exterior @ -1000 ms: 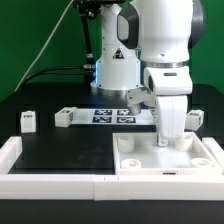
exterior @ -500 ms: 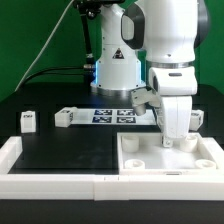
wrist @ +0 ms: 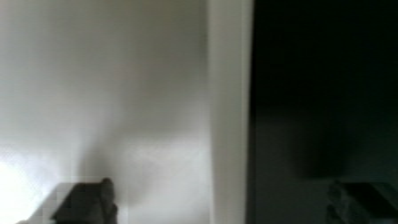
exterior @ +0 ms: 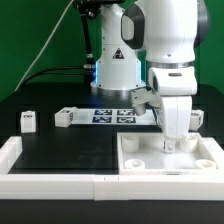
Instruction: Assemble one leg
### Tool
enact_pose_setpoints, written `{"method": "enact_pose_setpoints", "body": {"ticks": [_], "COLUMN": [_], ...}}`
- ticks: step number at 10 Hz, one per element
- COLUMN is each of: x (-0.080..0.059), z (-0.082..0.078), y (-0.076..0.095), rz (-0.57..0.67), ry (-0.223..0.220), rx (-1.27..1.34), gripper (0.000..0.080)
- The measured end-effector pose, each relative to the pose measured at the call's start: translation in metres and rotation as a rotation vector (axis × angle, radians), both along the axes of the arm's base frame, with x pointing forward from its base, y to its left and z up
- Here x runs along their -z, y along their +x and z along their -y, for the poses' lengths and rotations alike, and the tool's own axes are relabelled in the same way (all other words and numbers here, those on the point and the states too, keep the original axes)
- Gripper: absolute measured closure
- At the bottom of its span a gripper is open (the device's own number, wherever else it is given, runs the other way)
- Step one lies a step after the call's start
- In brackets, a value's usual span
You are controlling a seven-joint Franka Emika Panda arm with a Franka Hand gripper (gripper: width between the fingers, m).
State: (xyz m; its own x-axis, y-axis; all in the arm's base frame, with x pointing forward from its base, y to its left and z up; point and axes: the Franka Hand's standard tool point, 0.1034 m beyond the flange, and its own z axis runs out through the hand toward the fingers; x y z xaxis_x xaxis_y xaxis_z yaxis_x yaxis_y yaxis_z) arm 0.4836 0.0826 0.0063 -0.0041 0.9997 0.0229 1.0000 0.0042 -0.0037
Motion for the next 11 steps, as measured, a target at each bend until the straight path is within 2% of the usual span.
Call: {"method": "enact_pose_setpoints", "body": {"ticks": [4, 6, 8, 9, 11], "x": [-0.001, -0.019, -0.046, -0.054, -0.054], "z": [0.0, -0.004, -0.012, -0.015, -0.016], "y": [-0.001, -0.014, -0.028, -0.036, -0.039], "rz": [0.0, 0.009, 0.041, 0.045, 0.043], "ry": [0.0, -0.009, -0.016, -0.019, -0.02], "rx": [0.009, 0.096, 0.149, 0.174, 0.201], "gripper": [0.0151, 0.0151, 0.0151, 0.0151, 0.0151]}}
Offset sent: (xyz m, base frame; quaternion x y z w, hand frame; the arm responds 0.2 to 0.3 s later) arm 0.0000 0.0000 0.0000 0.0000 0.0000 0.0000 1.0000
